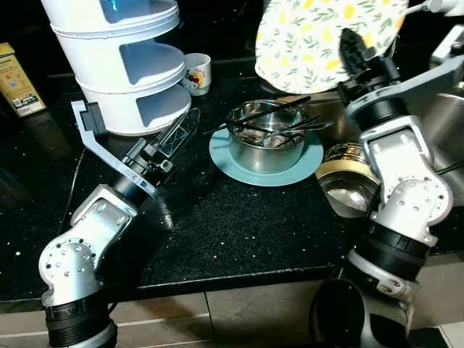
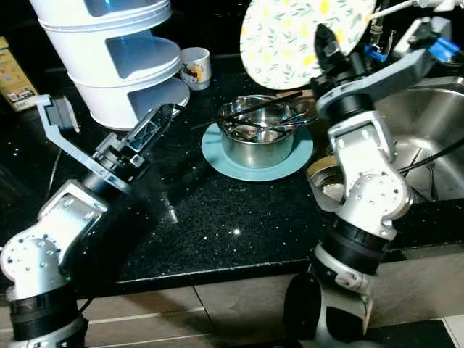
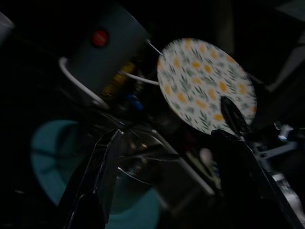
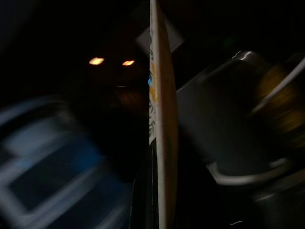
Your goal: Kitchen organization
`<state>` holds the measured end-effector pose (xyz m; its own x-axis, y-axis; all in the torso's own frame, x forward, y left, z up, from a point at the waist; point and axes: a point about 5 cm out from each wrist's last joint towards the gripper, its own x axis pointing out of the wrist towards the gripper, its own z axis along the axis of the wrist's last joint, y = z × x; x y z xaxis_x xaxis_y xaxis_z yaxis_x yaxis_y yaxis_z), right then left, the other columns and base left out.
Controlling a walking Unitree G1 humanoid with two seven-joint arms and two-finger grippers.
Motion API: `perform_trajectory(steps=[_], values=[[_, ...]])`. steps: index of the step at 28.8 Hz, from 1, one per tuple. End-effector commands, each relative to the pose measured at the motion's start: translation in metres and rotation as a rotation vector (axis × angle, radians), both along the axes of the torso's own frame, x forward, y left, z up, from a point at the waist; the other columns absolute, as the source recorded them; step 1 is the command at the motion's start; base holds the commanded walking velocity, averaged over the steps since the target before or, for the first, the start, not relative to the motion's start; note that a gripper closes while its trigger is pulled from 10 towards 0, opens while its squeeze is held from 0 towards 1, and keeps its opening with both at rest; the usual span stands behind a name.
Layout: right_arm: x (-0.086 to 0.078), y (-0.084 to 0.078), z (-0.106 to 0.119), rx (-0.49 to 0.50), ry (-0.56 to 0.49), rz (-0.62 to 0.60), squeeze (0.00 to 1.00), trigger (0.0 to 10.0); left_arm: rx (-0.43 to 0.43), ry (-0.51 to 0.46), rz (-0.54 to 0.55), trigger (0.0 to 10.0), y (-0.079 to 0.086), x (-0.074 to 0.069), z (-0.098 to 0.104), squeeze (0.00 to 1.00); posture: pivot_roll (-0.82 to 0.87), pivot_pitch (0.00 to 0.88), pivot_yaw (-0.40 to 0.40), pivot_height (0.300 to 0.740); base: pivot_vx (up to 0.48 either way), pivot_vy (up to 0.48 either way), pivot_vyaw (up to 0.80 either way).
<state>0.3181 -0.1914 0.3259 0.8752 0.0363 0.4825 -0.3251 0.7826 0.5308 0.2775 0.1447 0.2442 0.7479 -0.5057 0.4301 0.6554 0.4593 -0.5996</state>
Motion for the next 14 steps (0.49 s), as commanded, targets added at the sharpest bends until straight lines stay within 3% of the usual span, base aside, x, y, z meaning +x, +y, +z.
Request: perform_trajectory(steps=[1, 4, 9, 14], values=[[0.001, 0.002, 0.004, -0.053, -0.006, -0.042, 0.0, 10.0, 0.02, 0.013, 0.03, 10.0, 0.0, 0.002, -0.003, 0.0, 0.02, 0.016, -0.005, 0.74, 0.0, 0.0, -0.4], [0.006, -0.005, 0.0, -0.201, 0.034, -0.154, 0.0, 10.0, 0.065, 0.012, 0.06, 10.0, -0.002, 0.003, -0.005, 0.0, 0.02, 0.014, -0.005, 0.74, 0.0, 0.0, -0.79], [0.011, -0.012, -0.008, -0.223, 0.059, -0.202, 0.0, 10.0, 0.14, 0.002, 0.087, 10.0, -0.007, 0.004, -0.009, 0.0, 0.02, 0.013, -0.008, 0.74, 0.0, 0.0, -0.79], [0.015, -0.014, -0.012, -0.283, 0.079, -0.238, 0.0, 10.0, 0.159, -0.013, 0.088, 10.0, -0.01, 0.002, -0.01, 0.0, 0.02, 0.014, -0.008, 0.74, 0.0, 0.0, -0.79]])
